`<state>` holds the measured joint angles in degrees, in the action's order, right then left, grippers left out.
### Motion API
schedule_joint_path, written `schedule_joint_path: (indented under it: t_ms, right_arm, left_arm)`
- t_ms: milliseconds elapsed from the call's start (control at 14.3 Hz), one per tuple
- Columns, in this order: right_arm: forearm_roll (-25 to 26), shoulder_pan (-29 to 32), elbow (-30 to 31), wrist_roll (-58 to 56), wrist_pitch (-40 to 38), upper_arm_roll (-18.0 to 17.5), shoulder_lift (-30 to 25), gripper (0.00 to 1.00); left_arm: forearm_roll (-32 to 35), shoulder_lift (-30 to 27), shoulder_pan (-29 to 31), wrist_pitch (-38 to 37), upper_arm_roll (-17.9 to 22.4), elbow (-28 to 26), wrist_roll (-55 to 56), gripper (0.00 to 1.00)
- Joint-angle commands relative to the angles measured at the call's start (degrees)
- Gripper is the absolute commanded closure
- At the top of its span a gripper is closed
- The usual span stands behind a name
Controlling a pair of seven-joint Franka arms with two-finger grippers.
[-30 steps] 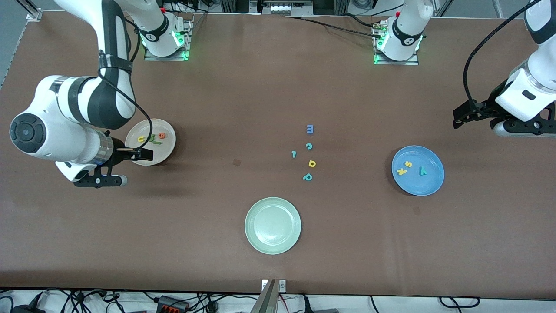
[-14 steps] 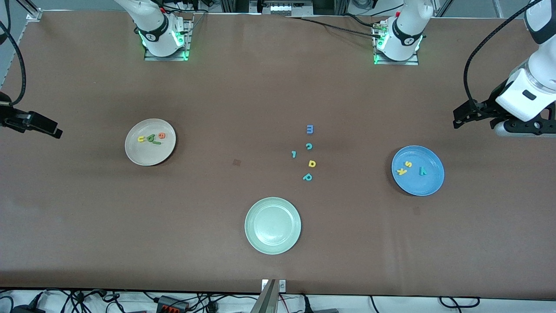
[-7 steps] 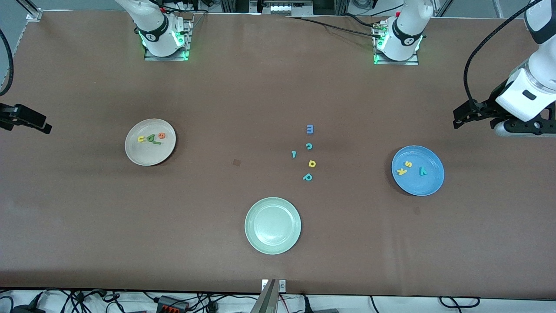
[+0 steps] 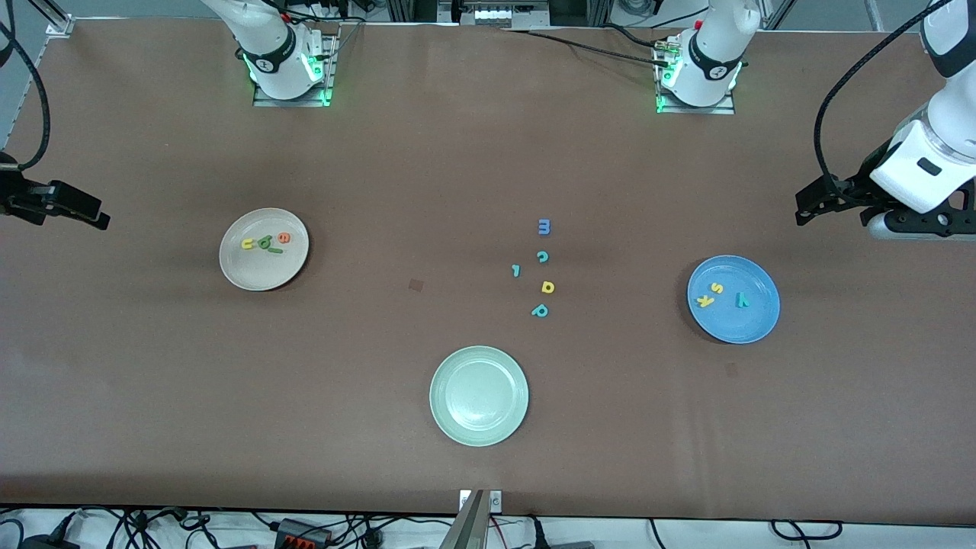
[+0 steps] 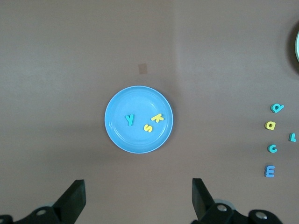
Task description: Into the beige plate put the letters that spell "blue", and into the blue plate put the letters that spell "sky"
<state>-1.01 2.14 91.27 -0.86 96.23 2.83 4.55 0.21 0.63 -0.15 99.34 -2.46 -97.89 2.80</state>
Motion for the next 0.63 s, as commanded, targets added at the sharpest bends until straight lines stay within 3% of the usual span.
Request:
schedule_joint_path:
  t_ms: [0,558]
  right_arm:
    - [1.1,0.2,8.0,-1.0,3.1,-0.5,-6.5,0.00]
    - [1.1,0.0,5.6,-1.3,1.3,-0.5,-6.3,0.00]
  left_arm:
    - [0.1,0.3,0.1,-1.3,0.0,1.4,-1.2,0.00]
    - [0.1,0.3,0.1,-1.3,0.0,1.4,-1.2,0.00]
